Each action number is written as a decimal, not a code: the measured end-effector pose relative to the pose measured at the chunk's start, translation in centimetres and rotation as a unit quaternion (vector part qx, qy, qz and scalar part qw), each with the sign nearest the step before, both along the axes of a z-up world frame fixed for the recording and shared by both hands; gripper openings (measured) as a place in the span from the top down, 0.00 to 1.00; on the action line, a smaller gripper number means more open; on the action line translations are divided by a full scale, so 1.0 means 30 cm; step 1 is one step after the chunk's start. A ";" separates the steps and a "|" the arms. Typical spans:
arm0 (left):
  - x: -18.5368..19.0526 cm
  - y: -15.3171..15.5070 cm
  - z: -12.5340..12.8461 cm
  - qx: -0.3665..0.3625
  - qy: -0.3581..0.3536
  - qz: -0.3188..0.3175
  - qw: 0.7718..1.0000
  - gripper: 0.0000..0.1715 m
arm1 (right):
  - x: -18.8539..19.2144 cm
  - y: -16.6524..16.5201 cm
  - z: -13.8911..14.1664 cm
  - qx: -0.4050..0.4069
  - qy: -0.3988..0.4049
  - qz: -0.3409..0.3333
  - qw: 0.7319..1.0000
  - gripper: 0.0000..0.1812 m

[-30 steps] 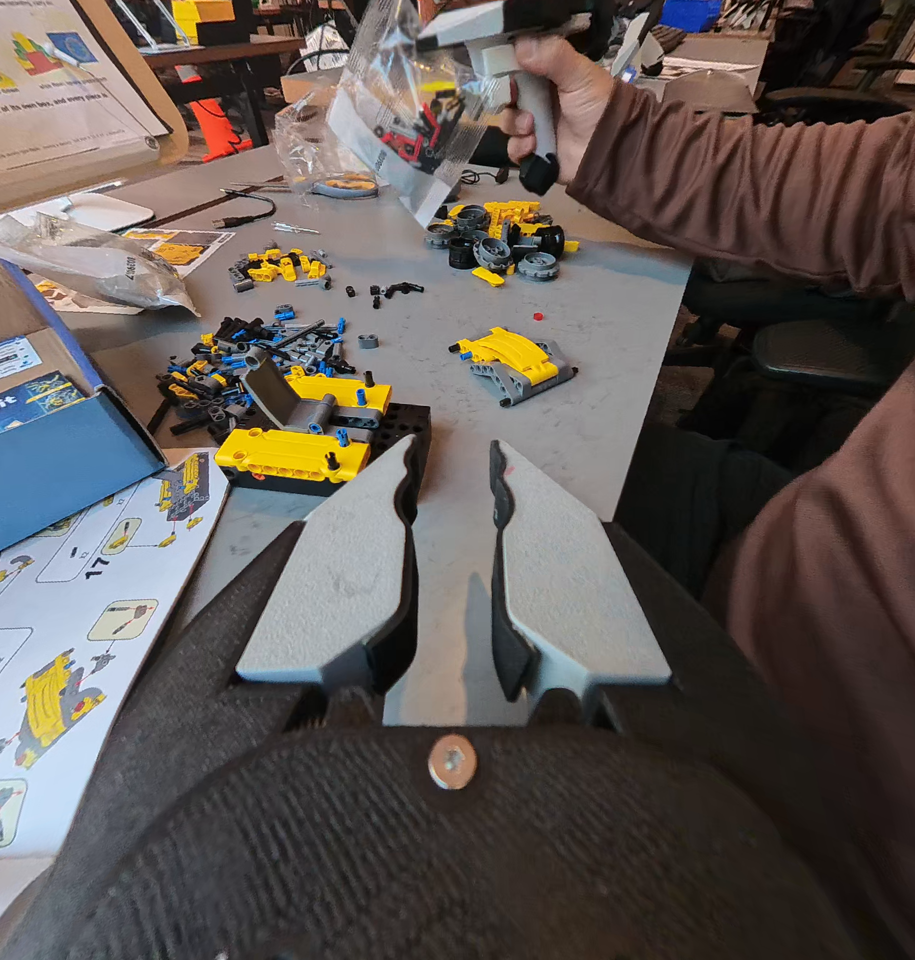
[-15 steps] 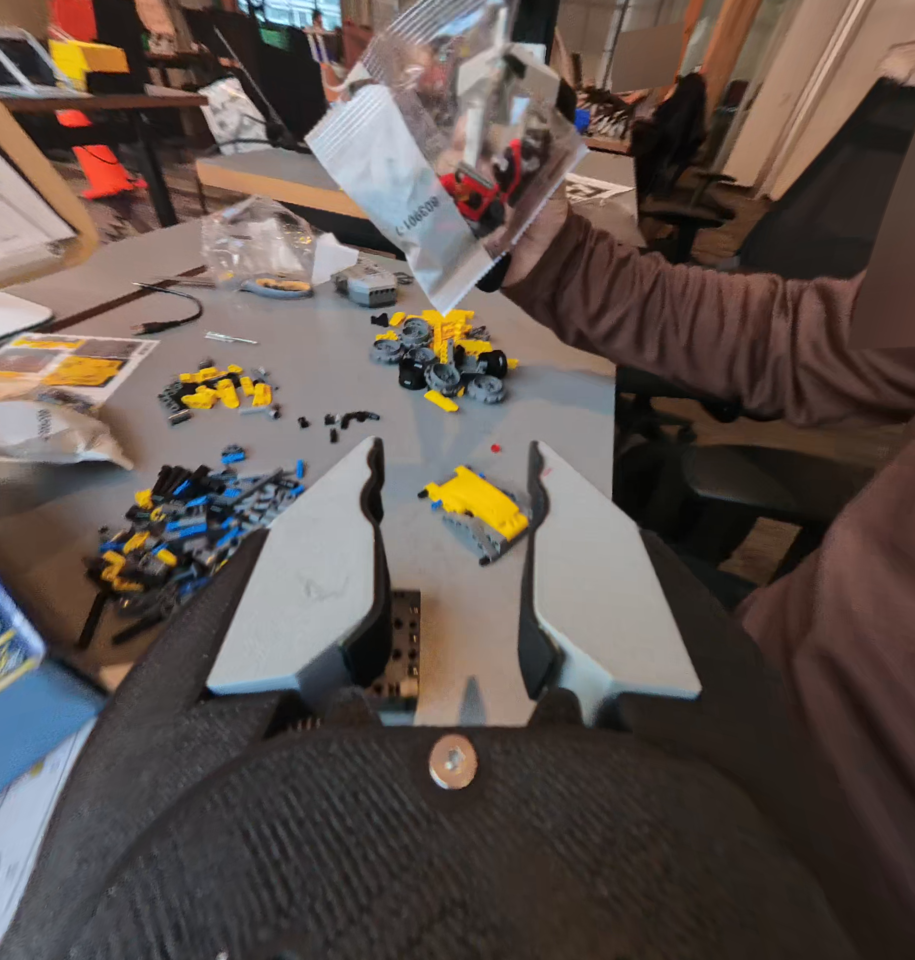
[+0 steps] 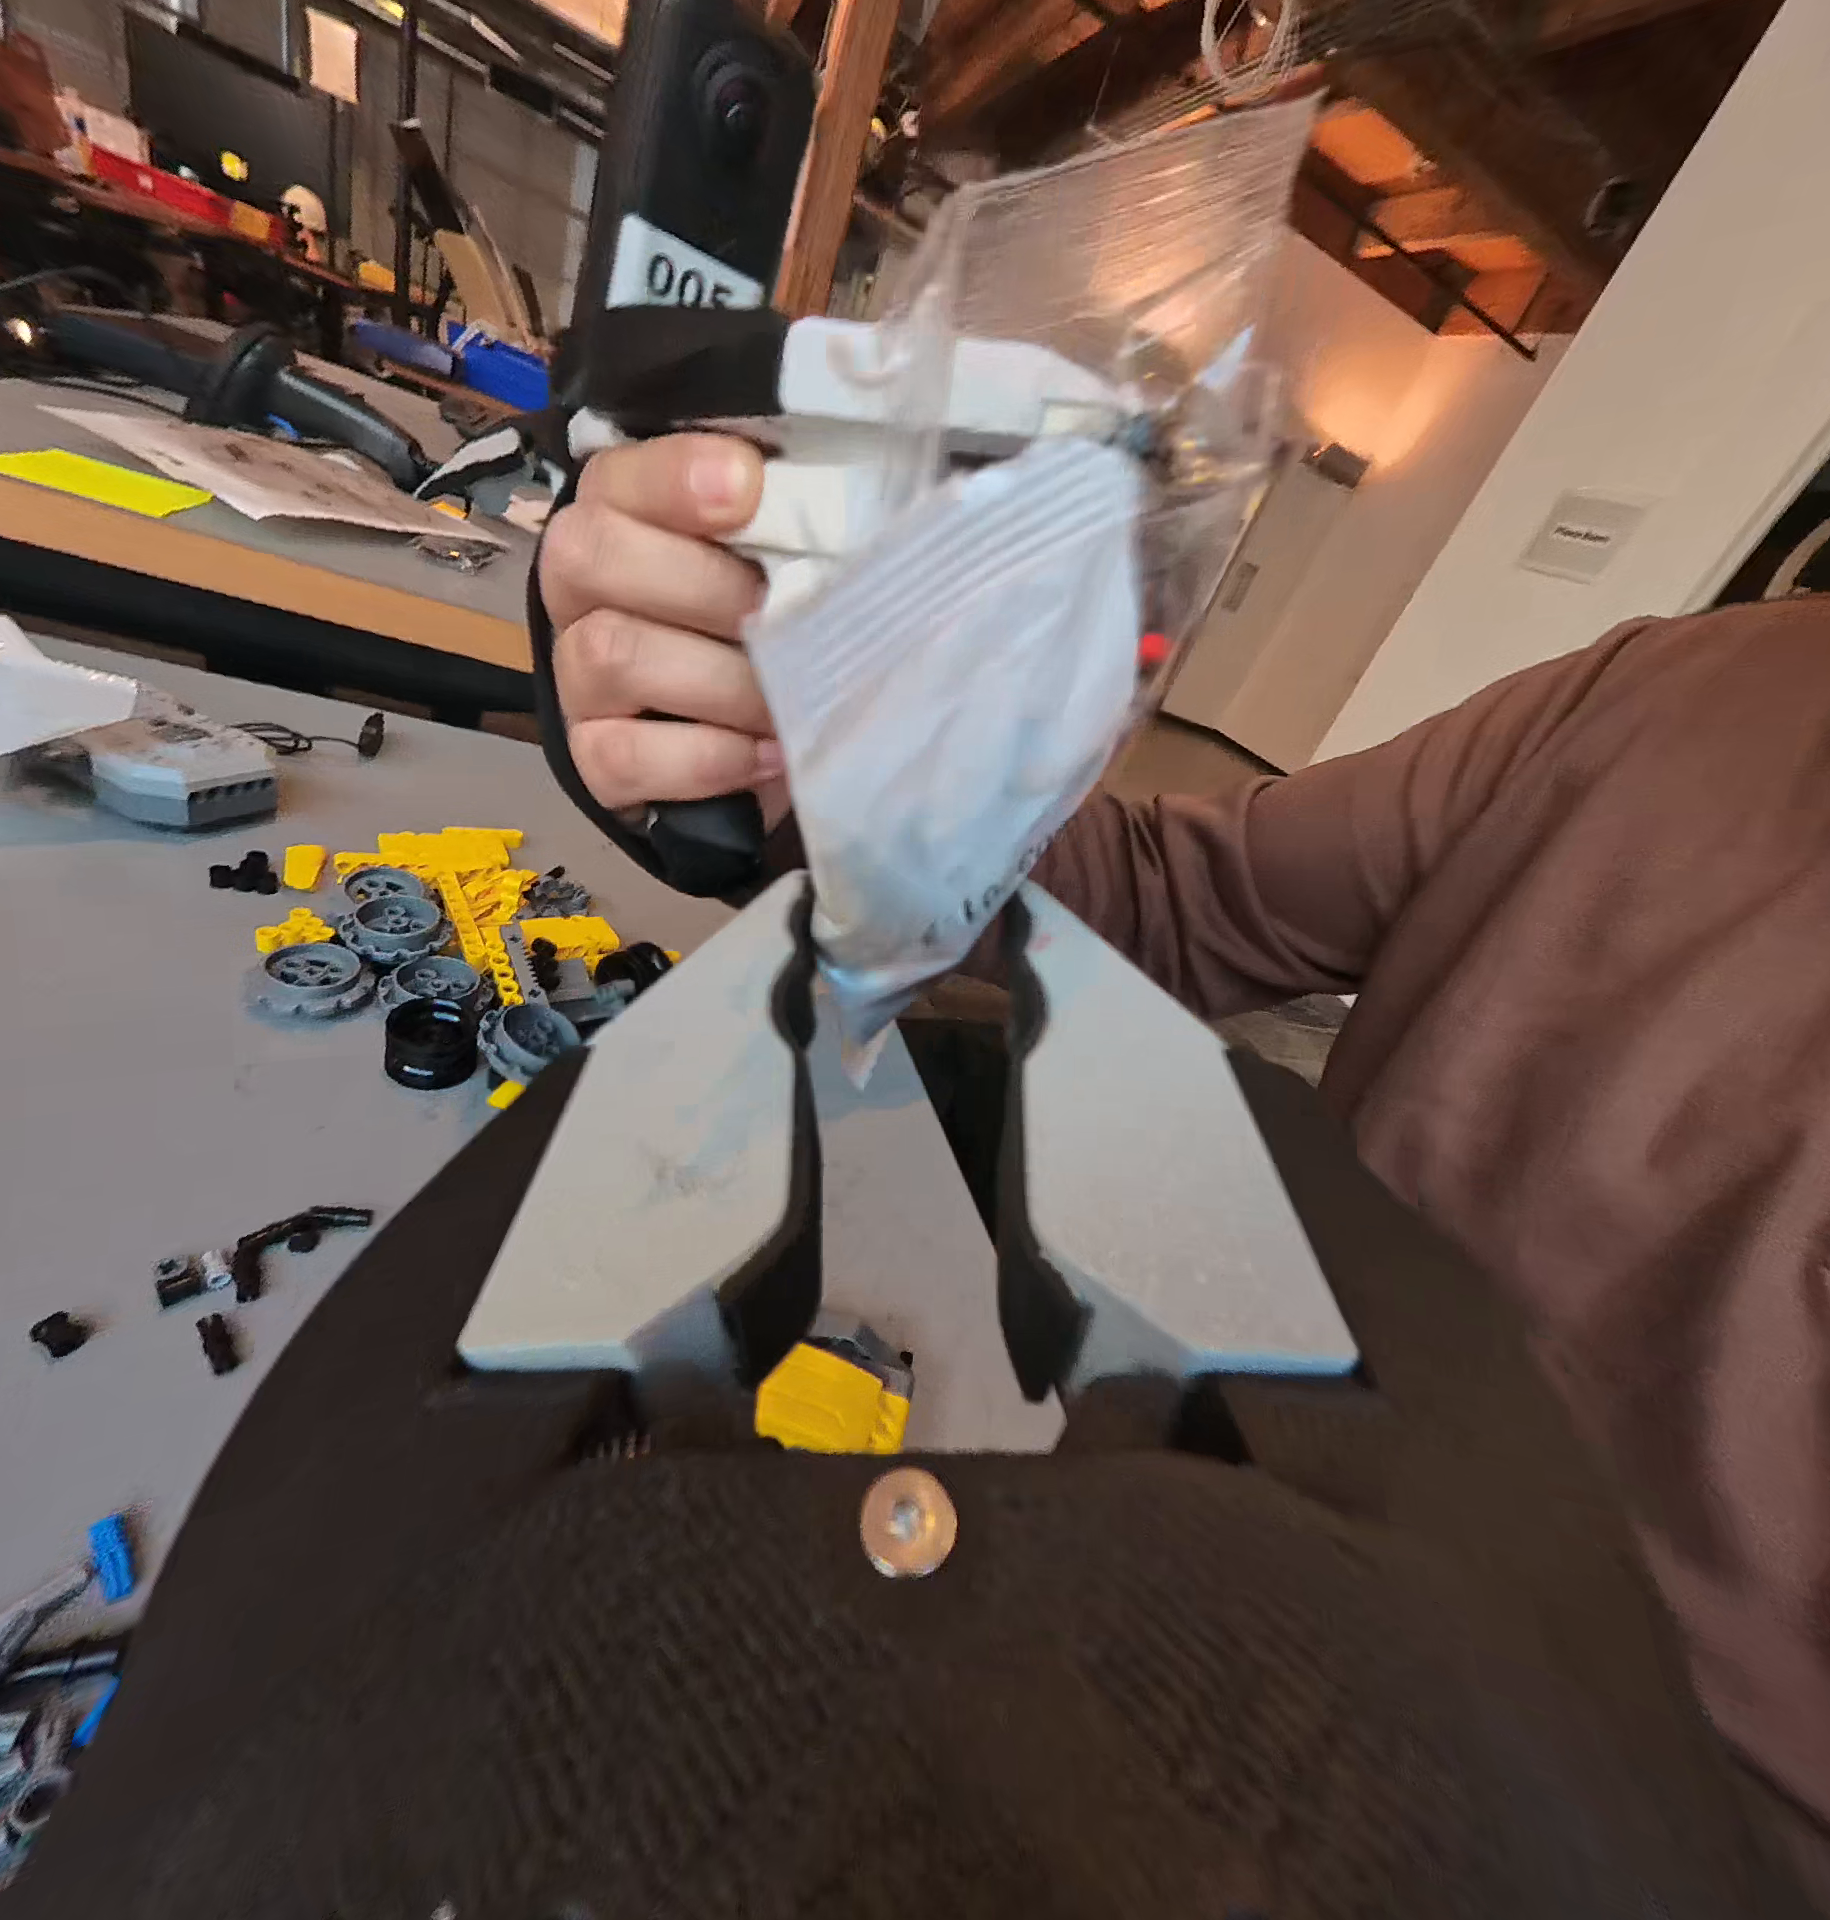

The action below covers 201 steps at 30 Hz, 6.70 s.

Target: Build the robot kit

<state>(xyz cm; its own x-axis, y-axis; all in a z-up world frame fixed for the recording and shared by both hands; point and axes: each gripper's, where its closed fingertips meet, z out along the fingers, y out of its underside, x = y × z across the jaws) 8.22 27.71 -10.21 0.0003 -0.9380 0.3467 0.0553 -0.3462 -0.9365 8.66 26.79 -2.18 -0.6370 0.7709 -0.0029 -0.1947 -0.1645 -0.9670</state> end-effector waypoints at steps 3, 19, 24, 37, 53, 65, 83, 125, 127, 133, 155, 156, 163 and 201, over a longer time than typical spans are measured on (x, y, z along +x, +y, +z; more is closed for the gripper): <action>-0.032 0.008 -0.044 0.051 0.031 0.042 0.997 0.93 | -0.011 0.046 -0.057 0.003 -0.034 -0.038 0.999 1.00; -0.153 0.088 -0.156 0.281 0.195 0.208 0.916 0.96 | -0.028 0.085 -0.268 0.034 -0.109 -0.148 0.982 0.77; -0.155 0.084 -0.163 0.312 0.203 0.230 0.899 0.96 | -0.033 0.078 -0.303 0.053 -0.113 -0.166 0.978 0.74; -0.162 0.118 -0.198 0.348 0.245 0.271 0.863 0.96 | -0.022 0.127 -0.363 0.036 -0.123 -0.182 0.975 0.71; -0.176 0.151 -0.192 0.303 0.251 0.314 0.864 0.96 | -0.017 0.163 -0.405 0.028 -0.141 -0.200 0.969 0.76; -0.246 -0.026 -0.216 0.247 0.260 0.350 0.865 0.96 | 0.134 0.216 -0.454 0.030 -0.192 -0.292 0.936 0.84; -0.412 -0.217 -0.313 0.170 0.273 0.417 0.850 0.96 | -0.054 0.700 -0.786 0.076 -0.506 -0.481 0.712 1.00; -0.437 -0.292 -0.327 0.169 0.244 0.418 0.859 0.96 | 0.122 0.514 -0.879 0.093 -0.668 -0.410 0.614 1.00; -0.438 -0.291 -0.325 0.169 0.243 0.418 0.859 0.96 | 0.098 0.494 -0.881 0.098 -0.661 -0.408 0.622 1.00; -0.435 -0.294 -0.324 0.170 0.242 0.418 0.859 0.96 | -0.037 0.431 -0.881 0.137 -0.636 -0.381 0.656 1.00; -0.451 -0.292 -0.315 0.164 0.224 0.412 0.868 0.96 | -0.023 0.338 -0.881 0.169 -0.640 -0.210 0.720 0.98; -0.452 -0.293 -0.313 0.164 0.223 0.413 0.868 0.96 | -0.051 0.347 -0.881 0.163 -0.634 -0.209 0.726 0.98; -0.451 -0.295 -0.312 0.165 0.221 0.411 0.869 0.96 | -0.171 0.387 -0.853 0.193 -0.610 -0.219 0.736 0.97; -0.442 -0.291 -0.315 0.163 0.220 0.408 0.871 0.96 | 0.200 0.752 -0.859 0.090 -0.655 -0.367 0.654 0.85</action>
<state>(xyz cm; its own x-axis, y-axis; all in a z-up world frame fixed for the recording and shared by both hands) -5.03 18.97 -19.67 0.7784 -0.6118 -0.1406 -0.2314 -0.0714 -0.9702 14.68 49.35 -27.94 0.3629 0.9309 -0.0424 0.8587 -0.3517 -0.3728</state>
